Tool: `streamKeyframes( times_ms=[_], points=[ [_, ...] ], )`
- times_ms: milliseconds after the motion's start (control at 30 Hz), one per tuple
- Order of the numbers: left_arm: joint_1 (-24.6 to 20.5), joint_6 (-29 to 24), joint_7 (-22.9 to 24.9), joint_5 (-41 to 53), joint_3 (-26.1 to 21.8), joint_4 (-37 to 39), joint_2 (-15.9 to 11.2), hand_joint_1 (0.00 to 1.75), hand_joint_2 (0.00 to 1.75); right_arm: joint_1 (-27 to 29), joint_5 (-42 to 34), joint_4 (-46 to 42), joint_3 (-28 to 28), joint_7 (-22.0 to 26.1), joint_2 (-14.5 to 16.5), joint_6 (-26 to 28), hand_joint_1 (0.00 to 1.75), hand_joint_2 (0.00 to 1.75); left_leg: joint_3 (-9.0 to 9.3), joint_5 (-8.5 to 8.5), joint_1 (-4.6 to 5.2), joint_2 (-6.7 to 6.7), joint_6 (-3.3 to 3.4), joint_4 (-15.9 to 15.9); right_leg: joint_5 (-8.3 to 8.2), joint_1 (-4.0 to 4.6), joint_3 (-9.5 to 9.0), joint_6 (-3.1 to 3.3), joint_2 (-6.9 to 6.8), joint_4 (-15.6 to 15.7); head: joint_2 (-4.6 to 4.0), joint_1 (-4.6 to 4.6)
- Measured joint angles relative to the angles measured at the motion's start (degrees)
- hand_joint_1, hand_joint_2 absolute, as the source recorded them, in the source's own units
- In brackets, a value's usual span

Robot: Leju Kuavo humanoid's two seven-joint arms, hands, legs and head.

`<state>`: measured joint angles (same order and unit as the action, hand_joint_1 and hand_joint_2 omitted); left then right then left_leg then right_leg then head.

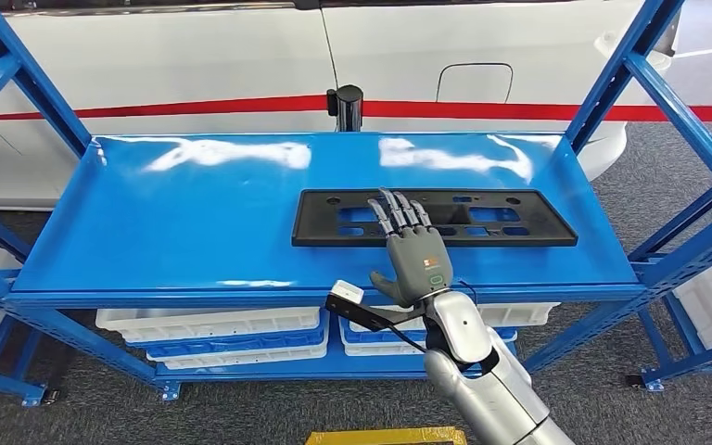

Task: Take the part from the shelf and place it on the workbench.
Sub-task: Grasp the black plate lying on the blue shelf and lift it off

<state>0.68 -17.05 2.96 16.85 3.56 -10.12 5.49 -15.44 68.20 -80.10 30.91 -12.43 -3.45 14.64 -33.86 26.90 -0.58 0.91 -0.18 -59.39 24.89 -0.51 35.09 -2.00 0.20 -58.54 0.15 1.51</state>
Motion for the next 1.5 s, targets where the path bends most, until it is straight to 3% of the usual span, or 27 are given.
streamKeyframes(
  times_ms=[67,100,200,233,267,300,367,433,467,567,600,633,700,767,800,867,933,967,1067,1133,1233,1267,1300,1333,1400,1467,1500],
  points=[
    [0.0,0.0,0.1,0.1,0.0,0.0,0.0,0.00,0.00,-0.1,0.5,1.3,-0.1,-0.6,-0.1,-0.5,0.00,1.75,-0.20,0.50,-0.18,-0.16,-0.58,-0.7,-0.15,-0.44,-0.43,0.82,0.02,0.4,0.00,0.04],
    [0.0,0.0,0.2,0.2,0.0,0.0,0.0,0.00,0.00,-0.2,1.1,1.9,-0.2,-1.0,-0.1,-0.6,0.00,1.75,-0.94,1.50,-0.22,-0.28,-0.82,-2.5,-0.17,-0.72,-0.74,1.24,0.03,0.6,0.00,0.11],
    [0.1,0.0,0.4,0.4,0.0,0.0,0.0,0.00,0.00,-0.6,3.7,3.8,-0.4,-3.0,-0.2,-1.3,0.00,1.75,-6.18,6.41,-0.27,-0.47,-1.26,-13.4,0.14,-0.71,-1.41,2.10,-0.02,0.6,0.00,0.21],
    [0.1,-0.1,0.4,0.4,0.0,0.0,0.0,0.00,0.00,-0.8,4.7,4.4,-0.5,-3.7,-0.2,-1.6,0.00,1.75,-7.72,7.11,-0.28,-0.49,-1.34,-16.1,0.26,-0.65,-1.59,2.22,-0.03,0.6,0.00,0.19],
    [0.1,-0.1,0.5,0.4,0.0,0.0,0.0,0.00,0.00,-0.9,5.4,5.0,-0.6,-4.3,-0.3,-1.7,0.00,1.75,-8.24,6.61,-0.29,-0.54,-1.38,-16.6,0.38,-0.62,-1.81,2.26,0.02,0.6,0.00,0.20],
    [0.1,-0.1,0.6,0.4,0.0,0.0,0.0,0.00,0.00,-1.0,6.1,5.5,-0.8,-4.8,-0.3,-1.9,0.00,1.75,-7.57,5.05,-0.33,-0.60,-1.36,-14.9,0.55,-0.63,-2.10,2.20,0.09,0.6,0.00,0.20],
    [0.1,-0.1,0.8,0.4,0.0,0.0,0.0,0.00,0.00,-1.3,7.2,6.3,-1.4,-5.7,-0.3,-2.1,0.00,1.75,-3.67,0.97,-0.45,-0.70,-1.26,-6.8,0.99,-0.59,-2.80,1.77,0.26,0.6,0.00,0.22],
    [0.1,-0.1,0.9,0.4,0.0,0.0,0.0,0.00,0.00,-1.5,7.9,6.9,-2.0,-6.3,-0.4,-2.4,0.00,1.75,-0.67,-0.58,-0.45,-0.63,-0.82,-1.1,1.54,-0.21,-2.98,1.15,0.38,0.6,0.00,0.11],
    [0.0,-0.1,0.9,0.4,0.0,0.0,0.0,0.00,0.00,-1.7,8.1,7.2,-2.3,-6.5,-0.4,-2.6,0.12,1.75,-0.21,-0.34,-0.32,-0.59,-0.47,-0.3,1.75,-0.04,-2.99,0.85,0.40,0.6,0.00,0.03],
    [0.0,-0.1,1.0,0.4,0.0,-0.1,0.0,0.00,0.00,-1.9,8.4,7.7,-3.1,-6.7,-0.5,-2.8,1.39,1.75,0.33,-0.34,-0.27,-0.61,0.87,0.1,2.25,-0.14,-2.99,0.09,0.38,0.3,0.00,-0.11],
    [0.0,-0.1,1.0,0.4,0.0,-0.1,0.0,0.00,0.00,-1.9,8.4,7.8,-3.2,-6.8,-0.6,-2.8,1.70,1.75,0.54,-0.51,-0.38,-0.65,1.27,0.2,2.99,-0.19,-2.35,0.02,0.33,-1.2,0.00,-0.16],
    [0.0,-0.1,0.9,0.4,0.0,-0.1,0.0,0.00,0.00,-1.9,8.5,8.0,-3.3,-6.9,-0.7,-2.8,1.75,1.75,0.67,-0.66,-0.48,-0.70,1.57,0.3,4.20,-0.23,-1.08,0.09,0.29,-3.8,0.00,-0.24],
    [0.0,-0.1,0.9,0.4,0.0,-0.1,0.0,0.00,0.00,-1.7,8.6,8.4,-3.6,-7.2,-0.8,-2.8,1.75,1.75,0.59,-0.65,-0.42,-0.72,1.87,0.3,7.23,-0.27,3.05,0.32,0.25,-11.3,0.00,-0.31],
    [0.1,-0.2,0.9,0.4,0.0,-0.1,0.0,0.00,0.00,-1.3,8.6,8.8,-4.0,-7.4,-0.8,-2.8,1.75,1.75,0.61,-0.47,-0.38,-0.62,1.95,0.3,8.03,-0.28,5.98,-0.03,0.25,-15.6,0.00,-0.31],
    [0.1,-0.2,0.9,0.4,0.0,-0.1,0.0,0.00,0.00,-1.2,8.7,9.0,-4.3,-7.5,-0.7,-2.8,1.75,1.75,0.71,-0.36,-0.37,-0.54,1.92,0.3,7.04,-0.28,5.90,-0.45,0.25,-14.4,0.00,-0.32],
    [0.1,-0.3,0.9,0.4,0.0,-0.1,0.0,0.00,0.00,-1.2,8.6,9.1,-4.7,-7.6,-0.7,-2.7,1.75,1.75,1.03,-0.13,-0.37,-0.38,1.71,0.3,3.40,-0.23,2.83,-1.13,0.14,-6.7,0.00,-0.33],
    [0.1,-0.3,0.9,0.3,-0.1,-0.1,0.1,0.00,0.00,-1.0,8.4,9.2,-5.3,-7.9,-0.6,-2.7,1.75,1.75,1.26,0.20,-0.16,-0.22,1.19,0.3,0.75,0.11,0.01,-0.80,0.01,-0.4,0.00,-0.28],
    [0.1,-0.3,0.9,0.3,-0.1,-0.1,0.1,0.00,0.00,-0.9,8.3,9.2,-5.5,-8.0,-0.6,-2.6,1.75,1.75,1.32,0.33,-0.08,-0.16,0.91,0.4,0.19,0.31,-0.52,-0.34,-0.02,0.7,0.00,-0.24],
    [0.1,-0.3,0.9,0.2,-0.1,-0.1,0.2,0.00,0.00,-0.6,8.1,9.2,-6.1,-8.2,-0.3,-2.4,1.75,1.75,1.65,0.64,-0.12,-0.20,0.00,0.6,-0.41,0.20,-1.11,0.92,0.04,1.0,0.00,-0.20],
    [0.1,-0.3,0.9,0.1,-0.1,-0.1,0.2,0.00,0.00,-0.6,8.1,9.2,-6.2,-8.2,-0.1,-2.3,1.75,1.75,0.75,2.23,-0.15,-0.41,-0.52,-2.0,-0.45,-0.31,-1.86,1.59,0.00,1.5,0.00,-0.15],
    [0.1,-0.3,0.9,0.1,-0.1,-0.1,0.2,0.00,0.00,-0.5,8.1,9.2,-6.3,-8.3,0.1,-2.3,1.75,1.75,-4.56,6.52,-0.18,-0.56,-0.96,-12.3,-0.14,-0.28,-2.31,2.12,-0.04,1.6,0.00,-0.14],
    [0.2,-0.3,0.9,0.1,-0.2,-0.1,0.2,0.00,0.00,-0.5,8.1,9.2,-6.3,-8.3,0.1,-2.3,1.75,1.75,-5.92,6.76,-0.21,-0.58,-1.05,-14.3,-0.06,-0.26,-2.38,2.20,-0.01,1.5,0.00,-0.15],
    [0.2,-0.3,0.9,0.0,-0.2,-0.1,0.2,0.00,0.00,-0.4,8.1,9.2,-6.4,-8.3,0.2,-2.3,1.75,1.75,-6.29,5.91,-0.27,-0.62,-1.13,-14.3,0.02,-0.27,-2.50,2.23,0.03,1.5,0.00,-0.12],
    [0.2,-0.3,0.8,0.0,-0.2,-0.1,0.2,0.00,0.00,-0.3,8.1,9.3,-6.4,-8.3,0.2,-2.3,1.75,1.75,-5.47,4.10,-0.38,-0.66,-1.18,-12.1,0.14,-0.32,-2.70,2.16,0.11,1.5,0.00,-0.13],
    [0.3,-0.3,0.6,0.0,-0.3,-0.1,0.2,0.00,0.00,-0.3,8.0,9.3,-6.6,-8.3,0.2,-2.3,1.75,1.75,-2.14,0.41,-0.64,-0.69,-1.28,-4.7,0.55,-0.20,-3.04,1.71,0.26,1.3,0.00,-0.11],
    [0.2,-0.2,0.2,0.0,-0.3,-0.1,0.2,0.00,0.00,-0.2,7.6,9.2,-7.1,-8.4,0.2,-2.2,1.75,1.75,0.14,-0.80,-0.73,-0.56,-0.93,-0.2,0.96,0.14,-2.81,1.22,0.34,1.0,0.00,-0.18],
    [0.2,-0.1,0.0,0.0,-0.4,-0.1,0.2,0.00,0.00,-0.1,7.4,9.2,-7.4,-8.4,0.2,-2.1,1.75,1.75,0.43,-0.62,-0.69,-0.48,-0.72,0.3,1.07,0.32,-2.57,1.37,0.35,0.9,0.00,-0.22]
  ],
)
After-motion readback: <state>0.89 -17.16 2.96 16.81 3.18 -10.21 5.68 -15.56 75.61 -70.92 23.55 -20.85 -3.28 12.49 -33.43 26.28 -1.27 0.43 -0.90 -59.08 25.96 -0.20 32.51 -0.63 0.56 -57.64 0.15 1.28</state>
